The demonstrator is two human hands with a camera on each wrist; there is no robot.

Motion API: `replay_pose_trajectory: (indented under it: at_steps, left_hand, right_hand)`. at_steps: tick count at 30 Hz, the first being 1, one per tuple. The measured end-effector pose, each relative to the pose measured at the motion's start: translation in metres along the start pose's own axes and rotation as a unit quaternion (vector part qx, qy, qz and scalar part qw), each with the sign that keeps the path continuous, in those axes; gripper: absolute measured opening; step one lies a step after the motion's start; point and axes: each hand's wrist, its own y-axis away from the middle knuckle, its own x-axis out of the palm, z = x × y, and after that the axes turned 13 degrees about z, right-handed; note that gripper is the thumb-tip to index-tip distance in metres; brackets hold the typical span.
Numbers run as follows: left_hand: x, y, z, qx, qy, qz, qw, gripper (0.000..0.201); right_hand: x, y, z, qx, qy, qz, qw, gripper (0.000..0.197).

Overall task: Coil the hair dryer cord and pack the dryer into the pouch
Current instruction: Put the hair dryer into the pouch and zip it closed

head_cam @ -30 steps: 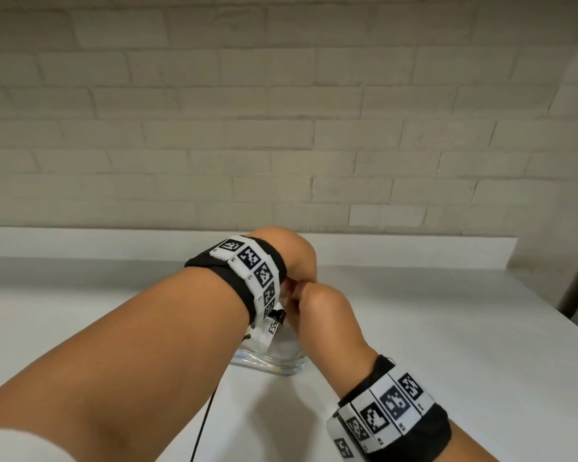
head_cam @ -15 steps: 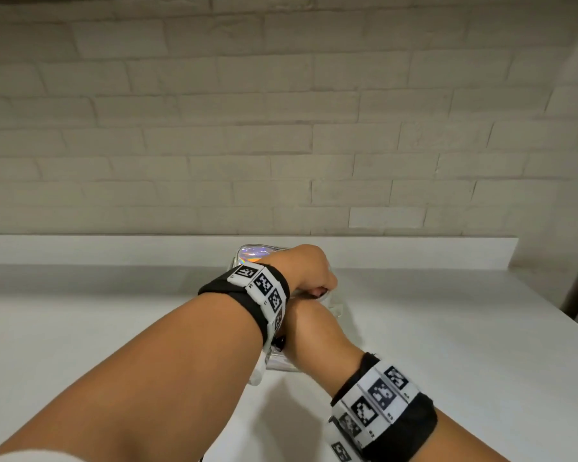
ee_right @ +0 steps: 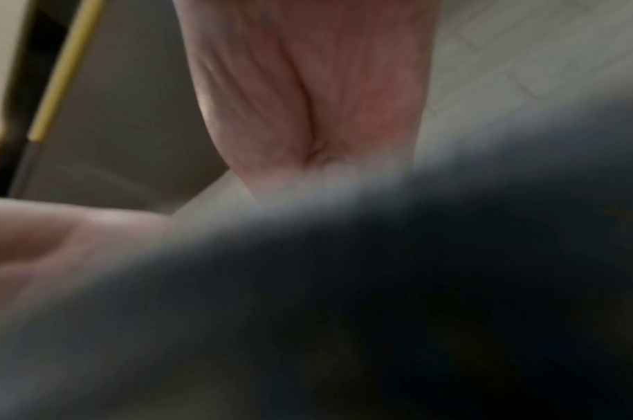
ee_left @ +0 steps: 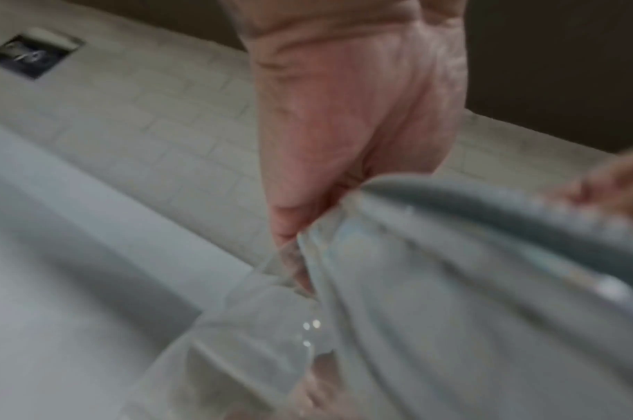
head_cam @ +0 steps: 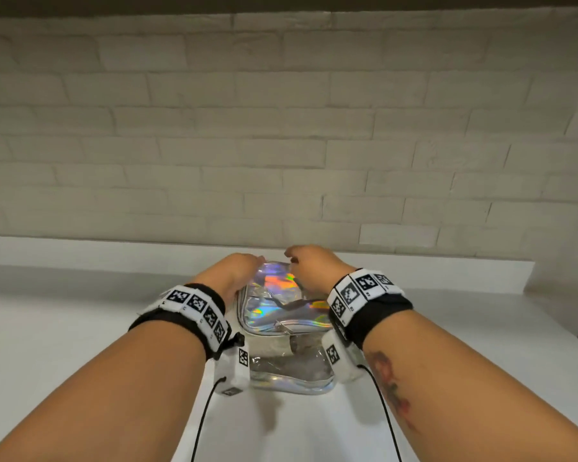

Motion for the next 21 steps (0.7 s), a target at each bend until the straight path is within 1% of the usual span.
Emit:
replay_pose_trajectory:
  at_steps: [2, 3, 6, 9, 12, 17, 18, 19, 20, 21]
  left_hand:
    - [-0.001, 0.001, 0.008, -0.017, 0.101, 0.036, 0.994, 0.031]
    - [-0.001, 0.001, 0.011, -0.017, 0.125, 0.055, 0.990, 0.031]
    - [-0.002, 0.001, 0.019, -0.016, 0.165, 0.091, 0.982, 0.022]
    - [0.000, 0.000, 0.028, -0.016, 0.207, 0.143, 0.968, 0.029]
    - [0.003, 0.000, 0.029, 0.025, 0.194, 0.158, 0.968, 0.015]
    - [0.006, 0.007, 0.027, 0.063, 0.098, 0.136, 0.984, 0.017]
    - [0.004, 0.007, 0.027, 0.075, 0.055, 0.122, 0.988, 0.019]
    - [0.000, 0.007, 0.025, 0.089, -0.010, 0.102, 0.991, 0.022]
    - [-0.005, 0.009, 0.024, 0.108, -0.088, 0.078, 0.987, 0.024]
    - [-0.012, 0.011, 0.022, 0.129, -0.165, 0.058, 0.976, 0.026]
  right_hand:
    - [0.017, -0.010, -0.007, 0.019, 0.052, 0.027, 0.998, 0.030]
    - [0.022, -0.012, -0.009, 0.024, 0.061, 0.027, 0.997, 0.030]
    - [0.022, -0.012, -0.012, 0.020, 0.036, 0.020, 0.999, 0.027]
    - [0.019, -0.006, -0.015, 0.012, -0.003, 0.016, 1.000, 0.024]
    - [0.018, -0.003, -0.018, 0.007, -0.010, 0.019, 1.000, 0.022]
    - [0.018, -0.006, -0.022, 0.020, 0.017, 0.015, 1.000, 0.026]
    - [0.019, -0.007, -0.022, 0.025, 0.020, 0.015, 0.999, 0.026]
    - [0.020, -0.009, -0.023, 0.028, 0.024, 0.013, 0.999, 0.026]
    - [0.020, -0.010, -0.024, 0.031, 0.031, 0.010, 0.999, 0.027]
    - [0.019, -0.010, -0.025, 0.041, 0.036, 0.007, 0.998, 0.028]
